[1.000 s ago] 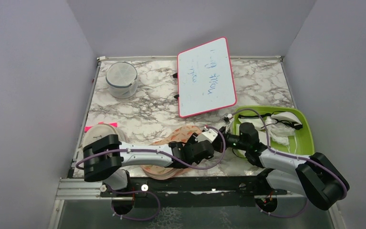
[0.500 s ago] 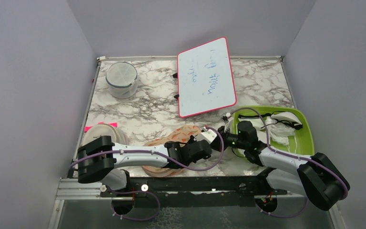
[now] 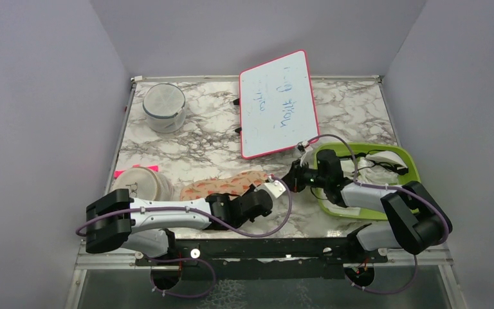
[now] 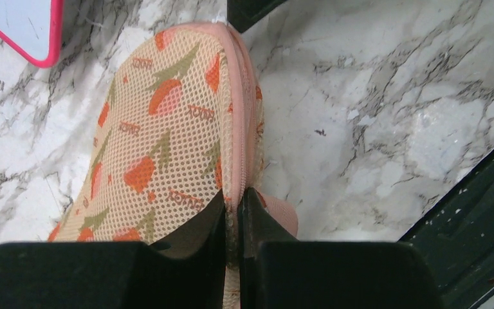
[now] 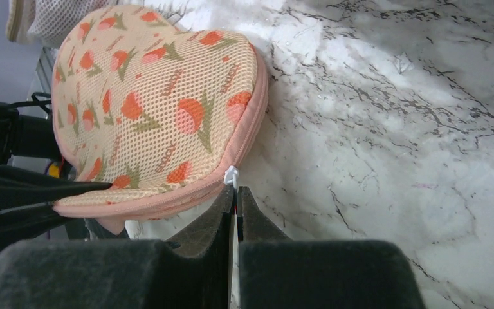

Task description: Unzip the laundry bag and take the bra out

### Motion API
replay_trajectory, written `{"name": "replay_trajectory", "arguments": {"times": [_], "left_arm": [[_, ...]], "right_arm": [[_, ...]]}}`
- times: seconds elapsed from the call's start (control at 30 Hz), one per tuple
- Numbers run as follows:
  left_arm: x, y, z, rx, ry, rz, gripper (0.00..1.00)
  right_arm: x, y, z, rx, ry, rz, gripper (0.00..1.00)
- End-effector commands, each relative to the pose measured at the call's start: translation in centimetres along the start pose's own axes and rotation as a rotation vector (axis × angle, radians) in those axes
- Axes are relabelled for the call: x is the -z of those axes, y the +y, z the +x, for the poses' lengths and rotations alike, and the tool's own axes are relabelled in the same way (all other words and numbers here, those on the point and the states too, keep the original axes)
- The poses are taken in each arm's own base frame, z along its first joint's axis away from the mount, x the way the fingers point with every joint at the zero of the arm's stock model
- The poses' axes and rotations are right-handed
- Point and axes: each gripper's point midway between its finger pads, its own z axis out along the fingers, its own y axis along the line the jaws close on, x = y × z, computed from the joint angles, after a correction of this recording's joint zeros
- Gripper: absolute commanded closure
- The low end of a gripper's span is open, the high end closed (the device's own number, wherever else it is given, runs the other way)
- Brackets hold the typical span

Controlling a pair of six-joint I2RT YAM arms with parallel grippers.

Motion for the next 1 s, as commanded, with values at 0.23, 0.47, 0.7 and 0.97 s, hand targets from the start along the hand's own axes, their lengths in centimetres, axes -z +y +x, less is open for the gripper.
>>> {"name": "replay_trajectory", "arguments": {"times": [0.23, 0.47, 0.7, 0.97], "left_arm": [[0.1, 0.1, 3.4, 0.099, 0.025, -0.004, 0.81], [0.7, -1.9, 0.2, 0.189, -0.010, 0.089, 0.52], [-1.1, -2.6, -1.8, 0.149, -0.008, 0.057, 0.43], [-3.6, -1.8, -0.7, 0.136, 0.033, -0.064, 0.61]], "right_arm": [[1.8, 3.5, 1.9, 0.075, 0.044, -0.191, 0.99], [2.5, 5.2, 2.6, 0.082, 0.058, -0.253, 0.99], [2.5, 5.3, 2.7, 0.073, 0.059, -0.253, 0.99], [2.5, 5.3, 2.7, 0.070, 0.055, -0.251, 0.99]]}}
